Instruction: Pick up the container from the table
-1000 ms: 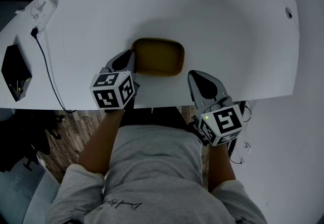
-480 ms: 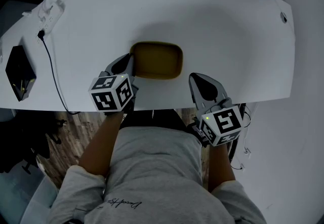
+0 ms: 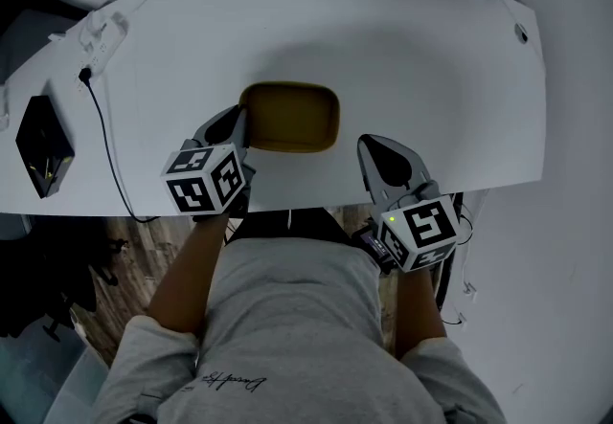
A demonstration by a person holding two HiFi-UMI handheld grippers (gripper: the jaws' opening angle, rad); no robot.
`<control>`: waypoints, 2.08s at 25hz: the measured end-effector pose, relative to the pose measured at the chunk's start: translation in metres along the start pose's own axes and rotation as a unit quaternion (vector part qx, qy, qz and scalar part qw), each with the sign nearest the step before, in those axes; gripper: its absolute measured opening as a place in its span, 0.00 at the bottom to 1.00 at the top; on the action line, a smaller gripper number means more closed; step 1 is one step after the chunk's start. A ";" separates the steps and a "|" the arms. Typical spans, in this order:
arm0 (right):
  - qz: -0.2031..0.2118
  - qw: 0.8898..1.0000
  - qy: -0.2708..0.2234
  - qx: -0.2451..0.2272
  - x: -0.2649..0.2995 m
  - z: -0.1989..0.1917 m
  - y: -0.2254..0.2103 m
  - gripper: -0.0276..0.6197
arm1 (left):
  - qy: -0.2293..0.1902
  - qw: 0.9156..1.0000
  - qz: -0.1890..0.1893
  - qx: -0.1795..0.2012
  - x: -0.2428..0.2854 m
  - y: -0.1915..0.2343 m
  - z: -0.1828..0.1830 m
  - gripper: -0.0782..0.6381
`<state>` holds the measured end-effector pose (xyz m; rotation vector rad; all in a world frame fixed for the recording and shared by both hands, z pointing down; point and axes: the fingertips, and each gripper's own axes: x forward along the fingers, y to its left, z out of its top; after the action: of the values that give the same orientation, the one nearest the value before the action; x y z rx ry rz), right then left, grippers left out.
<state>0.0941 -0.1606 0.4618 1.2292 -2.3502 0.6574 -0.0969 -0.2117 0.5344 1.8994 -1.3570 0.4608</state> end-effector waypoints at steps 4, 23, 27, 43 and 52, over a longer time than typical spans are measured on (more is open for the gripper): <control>-0.002 1.000 -0.008 -0.006 -0.006 0.006 0.002 0.07 | -0.007 1.000 -0.004 0.001 -0.010 -0.003 0.008 0.13; -0.004 0.998 -0.033 -0.056 -0.041 0.028 0.026 0.07 | -0.021 0.999 -0.040 -0.009 -0.062 -0.023 0.011 0.13; -0.005 0.998 -0.035 -0.056 -0.047 0.027 0.030 0.07 | -0.022 0.999 -0.042 -0.016 -0.071 -0.024 0.012 0.13; 0.003 0.995 -0.071 -0.064 -0.056 0.050 0.051 0.07 | -0.046 0.997 -0.053 -0.033 -0.101 -0.027 0.020 0.13; 0.020 0.995 -0.070 -0.070 -0.052 0.054 0.066 0.06 | -0.049 0.997 -0.052 -0.042 -0.107 -0.025 0.017 0.13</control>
<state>0.0586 -0.1254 0.3753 1.2040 -2.4937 0.4240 -0.1158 -0.1505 0.4433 1.9344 -1.3109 0.2594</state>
